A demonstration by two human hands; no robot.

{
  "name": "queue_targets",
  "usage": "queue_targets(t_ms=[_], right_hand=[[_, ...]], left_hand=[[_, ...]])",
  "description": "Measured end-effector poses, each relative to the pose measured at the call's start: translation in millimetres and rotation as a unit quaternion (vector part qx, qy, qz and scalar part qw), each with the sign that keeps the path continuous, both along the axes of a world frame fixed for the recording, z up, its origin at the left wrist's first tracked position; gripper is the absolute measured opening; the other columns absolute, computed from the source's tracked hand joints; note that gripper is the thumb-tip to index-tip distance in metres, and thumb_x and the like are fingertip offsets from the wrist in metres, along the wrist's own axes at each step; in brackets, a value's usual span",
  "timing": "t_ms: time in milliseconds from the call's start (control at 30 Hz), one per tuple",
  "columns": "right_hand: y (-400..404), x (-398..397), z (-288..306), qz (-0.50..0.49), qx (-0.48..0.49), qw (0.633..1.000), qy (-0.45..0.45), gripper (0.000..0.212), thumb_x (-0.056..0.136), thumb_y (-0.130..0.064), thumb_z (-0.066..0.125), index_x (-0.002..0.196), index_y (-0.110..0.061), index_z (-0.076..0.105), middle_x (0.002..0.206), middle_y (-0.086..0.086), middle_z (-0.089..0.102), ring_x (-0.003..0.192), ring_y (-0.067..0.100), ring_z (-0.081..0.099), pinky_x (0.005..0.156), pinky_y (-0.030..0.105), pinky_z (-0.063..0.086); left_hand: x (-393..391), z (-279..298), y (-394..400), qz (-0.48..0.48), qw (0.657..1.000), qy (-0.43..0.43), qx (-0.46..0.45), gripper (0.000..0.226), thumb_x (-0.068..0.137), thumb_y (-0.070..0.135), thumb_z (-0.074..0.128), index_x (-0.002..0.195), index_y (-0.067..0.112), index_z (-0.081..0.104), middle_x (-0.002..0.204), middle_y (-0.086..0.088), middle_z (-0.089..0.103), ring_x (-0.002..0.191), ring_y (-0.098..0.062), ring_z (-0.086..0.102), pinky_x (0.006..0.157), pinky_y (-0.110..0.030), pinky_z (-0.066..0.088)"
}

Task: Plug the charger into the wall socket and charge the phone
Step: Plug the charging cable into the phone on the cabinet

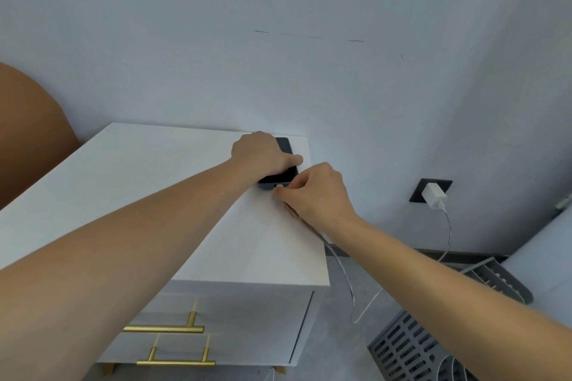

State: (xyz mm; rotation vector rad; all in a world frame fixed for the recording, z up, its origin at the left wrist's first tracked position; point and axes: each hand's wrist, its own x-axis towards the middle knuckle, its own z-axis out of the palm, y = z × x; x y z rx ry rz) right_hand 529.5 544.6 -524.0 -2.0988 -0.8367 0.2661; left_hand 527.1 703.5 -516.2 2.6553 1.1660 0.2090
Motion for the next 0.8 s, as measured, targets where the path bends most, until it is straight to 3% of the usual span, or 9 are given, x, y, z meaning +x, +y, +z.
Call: queue_targets(t_ms=[133,300,400,500,667,800], right_hand=[[0,2,-3,0.010,-0.004,1.000,-0.023,0.026,0.077,-0.016,0.073,0.056,-0.001,0.070,0.062,0.019,0.072,0.052,0.018,0.052,0.054,0.030,0.044],[2,4,-10,0.018,-0.004,0.996,-0.087,0.033,0.080,-0.029,0.078,0.055,-0.010,0.069,0.054,0.005,0.067,0.057,0.020,0.063,0.053,0.027,0.047],[-1,11,-14,-0.008,0.007,0.993,-0.117,0.039,0.084,-0.042,0.076,0.054,-0.020,0.066,0.047,-0.007,0.061,0.055,0.011,0.062,0.055,0.026,0.048],[-6,23,-15,-0.020,0.009,0.991,-0.132,0.026,0.087,-0.048,0.075,0.070,-0.029,0.069,0.063,-0.013,0.065,0.067,0.010,0.065,0.063,0.029,0.052],[-12,37,-20,-0.025,0.004,0.986,-0.165,0.024,0.088,-0.048,0.074,0.099,-0.028,0.069,0.083,-0.012,0.070,0.077,0.012,0.067,0.074,0.036,0.058],[-15,41,-23,0.006,0.011,0.987,-0.163,0.026,0.088,-0.046,0.076,0.105,-0.027,0.072,0.091,-0.013,0.069,0.077,0.011,0.067,0.080,0.041,0.060]], left_hand=[[-3,-3,0,-0.001,1.000,-0.017,0.015,0.058,0.079,0.074,0.052,0.068,0.017,0.053,0.072,0.001,0.055,0.060,-0.015,0.045,0.050,-0.030,0.028],[-33,-3,24,-0.052,0.995,-0.084,0.014,0.063,0.097,0.062,0.039,0.063,0.010,0.046,0.068,-0.004,0.056,0.065,-0.028,0.055,0.054,-0.033,0.035],[-64,-14,37,-0.063,0.988,-0.110,0.092,0.055,0.100,0.059,0.038,0.088,0.013,0.066,0.093,-0.009,0.072,0.087,-0.035,0.066,0.070,-0.038,0.047],[-88,-27,43,-0.080,0.977,-0.139,0.140,0.052,0.099,0.059,0.041,0.116,0.019,0.071,0.095,0.004,0.061,0.087,-0.028,0.063,0.072,-0.035,0.041],[-104,-36,39,-0.139,0.965,-0.171,0.141,0.048,0.096,0.061,0.047,0.114,0.024,0.070,0.088,0.010,0.050,0.083,-0.016,0.049,0.070,-0.034,0.043],[-106,-36,37,-0.157,0.964,-0.164,0.138,0.047,0.091,0.066,0.048,0.107,0.028,0.070,0.085,0.011,0.051,0.083,-0.016,0.050,0.067,-0.033,0.039]])
